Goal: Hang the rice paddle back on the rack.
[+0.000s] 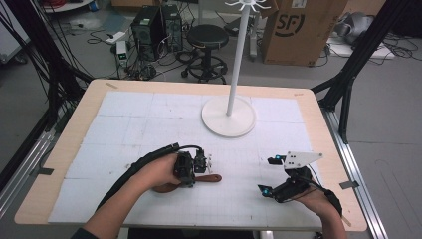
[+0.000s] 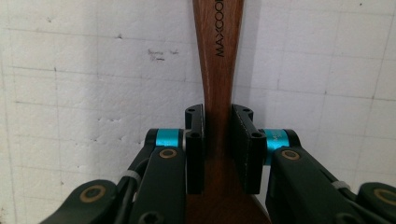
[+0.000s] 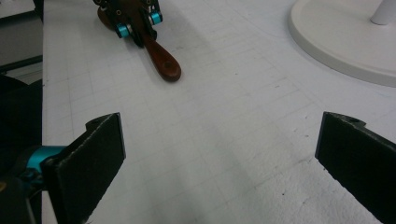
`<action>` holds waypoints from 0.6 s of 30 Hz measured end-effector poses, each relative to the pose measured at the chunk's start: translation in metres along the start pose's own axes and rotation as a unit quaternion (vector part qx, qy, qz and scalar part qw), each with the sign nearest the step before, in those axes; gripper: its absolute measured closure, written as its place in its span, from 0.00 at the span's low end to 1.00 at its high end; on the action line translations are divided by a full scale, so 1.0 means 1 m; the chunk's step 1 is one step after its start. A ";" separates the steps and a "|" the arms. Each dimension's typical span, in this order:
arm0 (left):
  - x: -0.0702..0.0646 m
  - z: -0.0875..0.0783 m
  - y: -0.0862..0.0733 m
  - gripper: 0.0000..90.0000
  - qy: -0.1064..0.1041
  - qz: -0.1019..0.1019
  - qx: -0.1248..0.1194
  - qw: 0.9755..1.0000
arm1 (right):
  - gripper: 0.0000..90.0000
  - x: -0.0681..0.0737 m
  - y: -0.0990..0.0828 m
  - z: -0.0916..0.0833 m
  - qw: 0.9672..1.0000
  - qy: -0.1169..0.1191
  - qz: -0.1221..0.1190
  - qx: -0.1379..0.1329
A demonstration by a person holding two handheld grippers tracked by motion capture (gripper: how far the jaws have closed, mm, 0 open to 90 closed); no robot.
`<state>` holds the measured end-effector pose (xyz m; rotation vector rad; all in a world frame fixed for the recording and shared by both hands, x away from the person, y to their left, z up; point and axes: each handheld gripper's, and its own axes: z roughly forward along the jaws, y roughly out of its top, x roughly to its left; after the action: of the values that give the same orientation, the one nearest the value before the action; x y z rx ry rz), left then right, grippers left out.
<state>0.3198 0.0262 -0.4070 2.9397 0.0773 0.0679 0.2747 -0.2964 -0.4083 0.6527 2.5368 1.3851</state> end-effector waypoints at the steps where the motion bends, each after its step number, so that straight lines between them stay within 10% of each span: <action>1: 0.000 -0.001 -0.001 0.85 0.000 -0.002 -0.004 1.000 | 0.00 0.000 0.000 0.000 1.000 0.000 0.000 0.000; 18: 0.009 -0.030 -0.025 0.85 -0.013 -0.043 -0.134 0.990 | 0.00 -0.001 -0.003 0.000 1.000 -0.002 0.004 0.002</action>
<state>0.3259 0.0573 -0.3821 2.6636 0.1753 0.0242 0.2747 -0.2982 -0.4108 0.6676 2.5365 1.3811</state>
